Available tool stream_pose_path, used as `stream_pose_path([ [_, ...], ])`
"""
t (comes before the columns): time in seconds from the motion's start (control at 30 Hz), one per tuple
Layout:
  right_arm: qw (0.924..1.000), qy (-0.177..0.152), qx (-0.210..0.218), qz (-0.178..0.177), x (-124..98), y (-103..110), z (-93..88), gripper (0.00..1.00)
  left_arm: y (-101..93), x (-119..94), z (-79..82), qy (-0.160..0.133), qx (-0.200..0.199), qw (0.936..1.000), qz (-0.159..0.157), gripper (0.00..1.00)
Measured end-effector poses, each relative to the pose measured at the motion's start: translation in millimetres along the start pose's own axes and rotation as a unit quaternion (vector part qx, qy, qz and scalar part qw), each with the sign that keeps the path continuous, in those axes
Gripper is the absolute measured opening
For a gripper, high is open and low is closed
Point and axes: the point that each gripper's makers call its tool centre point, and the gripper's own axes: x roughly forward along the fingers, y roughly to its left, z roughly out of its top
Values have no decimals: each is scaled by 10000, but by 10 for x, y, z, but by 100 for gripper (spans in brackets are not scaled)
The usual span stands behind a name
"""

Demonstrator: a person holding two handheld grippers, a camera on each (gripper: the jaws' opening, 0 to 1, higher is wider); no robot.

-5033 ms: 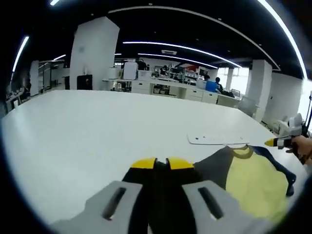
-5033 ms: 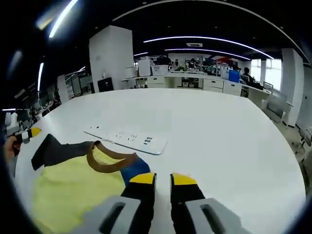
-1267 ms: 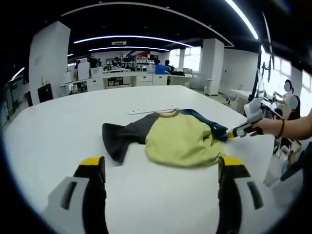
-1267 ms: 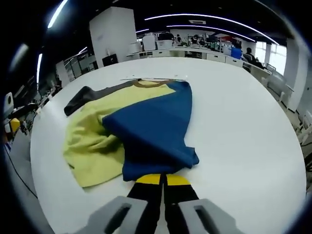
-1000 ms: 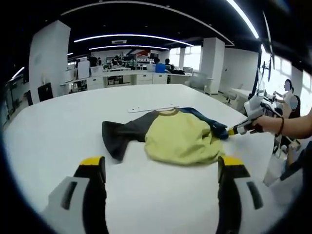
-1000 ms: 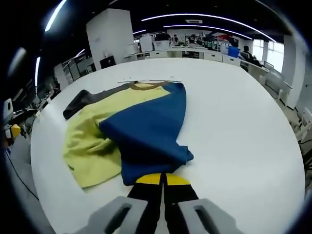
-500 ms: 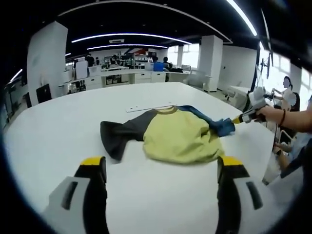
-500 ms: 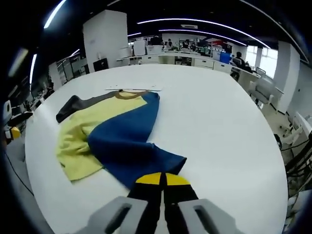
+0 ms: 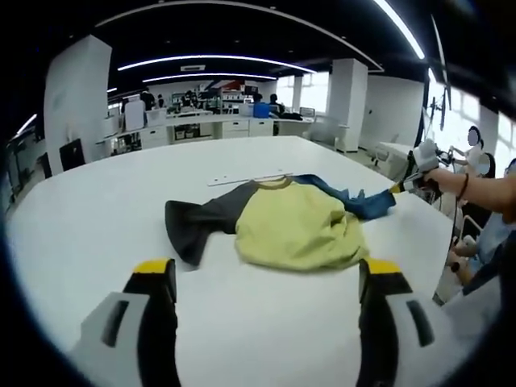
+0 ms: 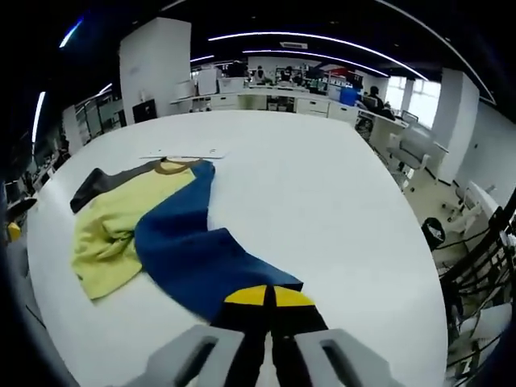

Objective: Fold the garment on the visible template until the final outline fits inside the template.

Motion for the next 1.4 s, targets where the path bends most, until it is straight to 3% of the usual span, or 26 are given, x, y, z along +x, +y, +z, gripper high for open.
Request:
stream_pose_path([
  [0.53, 9980, 173, -3, -605, -149, -583, -98, 0, -5, -13, 17, -17, 6, 10000, 33, 92],
  [1.4, 9920, 443, -9, -1178, -152, -1253, -320, 0, 0, -4, 49, -99, -86, 9999, 101, 93],
])
